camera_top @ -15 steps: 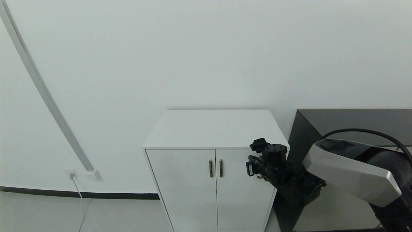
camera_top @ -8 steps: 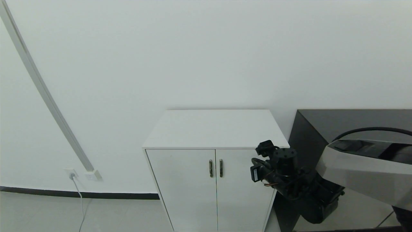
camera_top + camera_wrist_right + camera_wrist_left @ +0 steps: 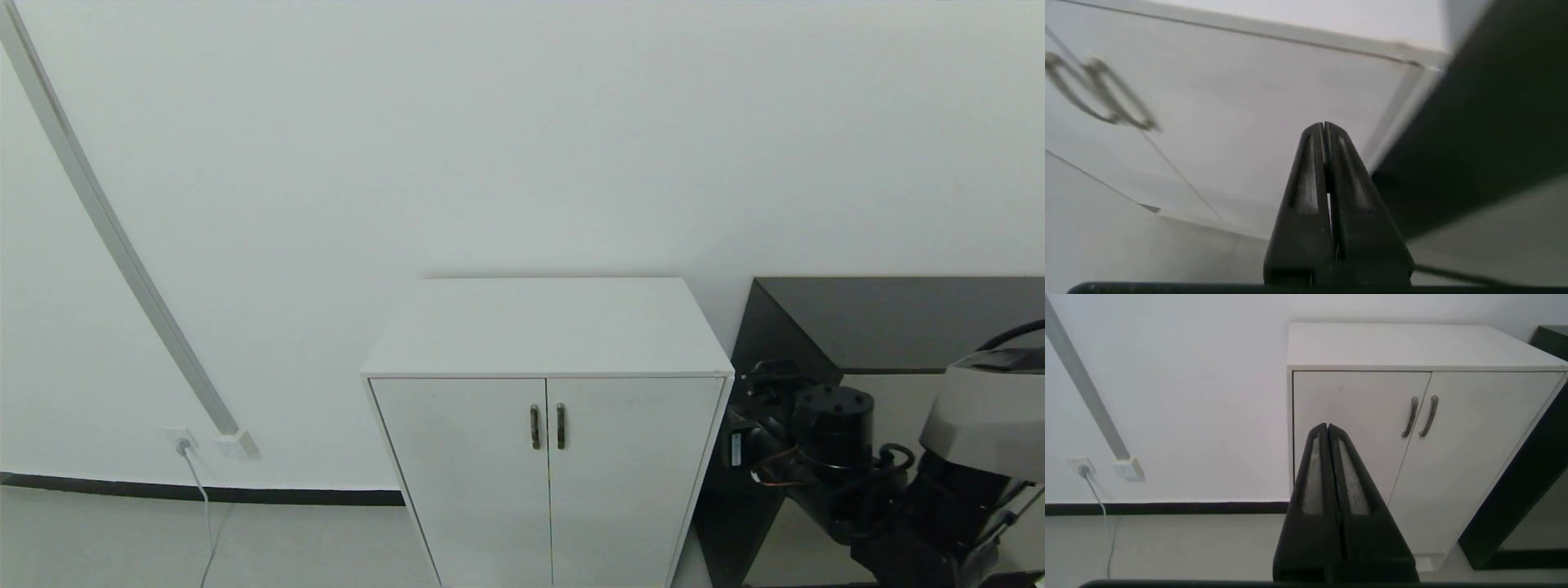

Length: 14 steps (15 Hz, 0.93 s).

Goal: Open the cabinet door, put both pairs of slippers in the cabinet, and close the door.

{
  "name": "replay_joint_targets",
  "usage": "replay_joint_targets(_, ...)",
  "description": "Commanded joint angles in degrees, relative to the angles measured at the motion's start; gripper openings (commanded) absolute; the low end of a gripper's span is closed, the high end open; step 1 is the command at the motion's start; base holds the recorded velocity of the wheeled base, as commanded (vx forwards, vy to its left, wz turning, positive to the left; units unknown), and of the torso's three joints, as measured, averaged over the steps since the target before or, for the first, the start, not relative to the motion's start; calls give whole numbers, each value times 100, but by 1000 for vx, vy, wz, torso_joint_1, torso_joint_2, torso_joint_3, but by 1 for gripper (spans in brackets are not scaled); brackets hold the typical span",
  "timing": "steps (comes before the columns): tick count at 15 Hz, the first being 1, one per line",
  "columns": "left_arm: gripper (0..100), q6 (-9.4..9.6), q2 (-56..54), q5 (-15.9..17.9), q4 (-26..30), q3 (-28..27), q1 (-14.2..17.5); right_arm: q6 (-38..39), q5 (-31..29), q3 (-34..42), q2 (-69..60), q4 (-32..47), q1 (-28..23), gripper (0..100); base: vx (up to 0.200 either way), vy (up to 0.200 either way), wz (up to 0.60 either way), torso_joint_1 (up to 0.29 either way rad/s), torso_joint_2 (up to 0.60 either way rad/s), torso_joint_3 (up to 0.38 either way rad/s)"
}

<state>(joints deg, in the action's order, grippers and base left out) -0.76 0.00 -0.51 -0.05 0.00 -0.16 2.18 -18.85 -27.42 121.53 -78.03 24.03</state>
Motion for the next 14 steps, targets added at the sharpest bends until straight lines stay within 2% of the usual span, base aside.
replay_joint_targets(1,0,-4,0,-2,-4,0,-2,2,-269,641,-727,-10,-329,0,0,0,0,0,0,0)
replay_joint_targets(7,0,-12,9,-2,-4,0,-2,2,-365,2039,-2116,-1,-1216,0,0,0,0,0,0,0)
replay_joint_targets(11,0,-4,0,-2,-4,0,-2,-34,-374,2707,-2845,25,-1506,0,0,0,0,0,0,0)
replay_joint_targets(14,0,-12,0,-2,-4,0,-2,-34,-365,2742,-3557,552,-1858,0,0,0,0,0,0,0)
